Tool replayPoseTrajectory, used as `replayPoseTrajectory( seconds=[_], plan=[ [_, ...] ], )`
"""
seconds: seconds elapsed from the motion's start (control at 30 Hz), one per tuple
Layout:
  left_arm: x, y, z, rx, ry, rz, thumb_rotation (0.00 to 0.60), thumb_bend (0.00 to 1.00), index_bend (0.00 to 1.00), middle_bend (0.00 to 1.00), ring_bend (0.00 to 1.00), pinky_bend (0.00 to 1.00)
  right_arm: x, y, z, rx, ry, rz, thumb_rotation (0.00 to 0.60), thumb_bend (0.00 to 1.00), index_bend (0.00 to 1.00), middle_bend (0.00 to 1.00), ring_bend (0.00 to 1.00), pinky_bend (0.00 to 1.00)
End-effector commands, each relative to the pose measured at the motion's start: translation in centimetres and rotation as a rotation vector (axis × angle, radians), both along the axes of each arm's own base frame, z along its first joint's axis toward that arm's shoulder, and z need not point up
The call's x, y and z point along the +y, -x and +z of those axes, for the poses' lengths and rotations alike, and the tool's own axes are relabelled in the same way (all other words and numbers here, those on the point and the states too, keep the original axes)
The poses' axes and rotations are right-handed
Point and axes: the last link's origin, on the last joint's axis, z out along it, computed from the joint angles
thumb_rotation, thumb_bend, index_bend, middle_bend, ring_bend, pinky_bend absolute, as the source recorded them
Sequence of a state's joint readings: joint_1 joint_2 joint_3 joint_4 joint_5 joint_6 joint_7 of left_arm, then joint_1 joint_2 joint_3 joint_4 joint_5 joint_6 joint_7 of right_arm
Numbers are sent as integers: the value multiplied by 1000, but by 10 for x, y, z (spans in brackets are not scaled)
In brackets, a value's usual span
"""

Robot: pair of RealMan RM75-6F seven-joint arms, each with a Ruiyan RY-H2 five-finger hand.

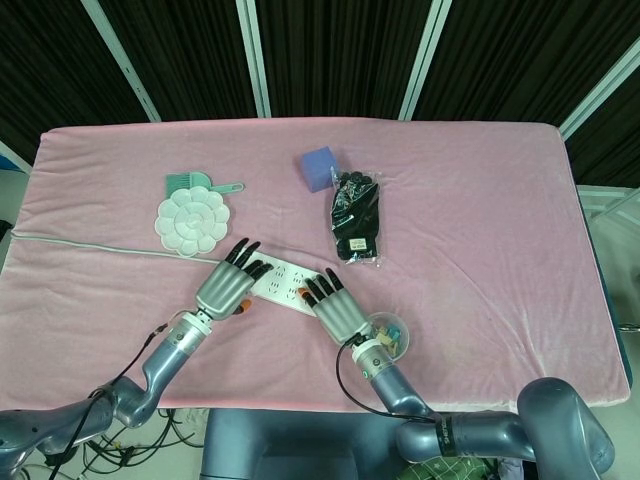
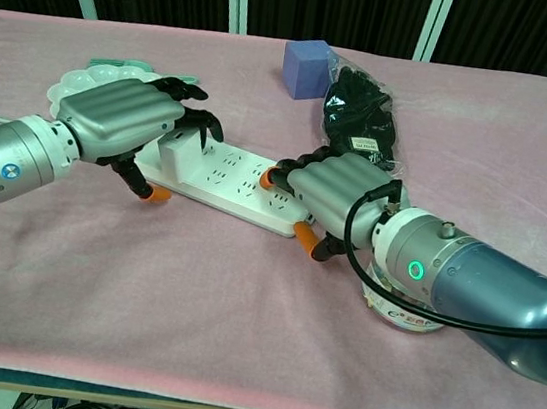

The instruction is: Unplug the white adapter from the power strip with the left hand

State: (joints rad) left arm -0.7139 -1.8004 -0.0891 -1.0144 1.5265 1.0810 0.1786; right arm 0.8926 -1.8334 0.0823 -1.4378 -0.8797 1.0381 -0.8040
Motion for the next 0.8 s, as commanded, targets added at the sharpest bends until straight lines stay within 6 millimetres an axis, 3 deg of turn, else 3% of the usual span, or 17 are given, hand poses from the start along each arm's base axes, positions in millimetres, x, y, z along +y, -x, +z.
replayPoseTrajectory(
  seconds=[0.03, 0.43, 0.8],
  plan=[
    [1, 1, -1, 4, -5, 2, 600, 204, 260, 336, 0, 0, 0, 1, 1, 0, 1, -2, 600, 576, 177, 123, 103, 53],
    [4, -3, -4, -11, -20, 4, 600, 206, 295, 364, 0, 0, -1, 3, 1, 9, 1, -7, 600, 575, 189, 123, 103, 53],
    [4, -7, -6, -36, -30, -9, 600, 366, 406, 470, 18, 2, -2, 6, 2, 17, 2, -17, 600, 576, 195, 123, 103, 53]
  ],
)
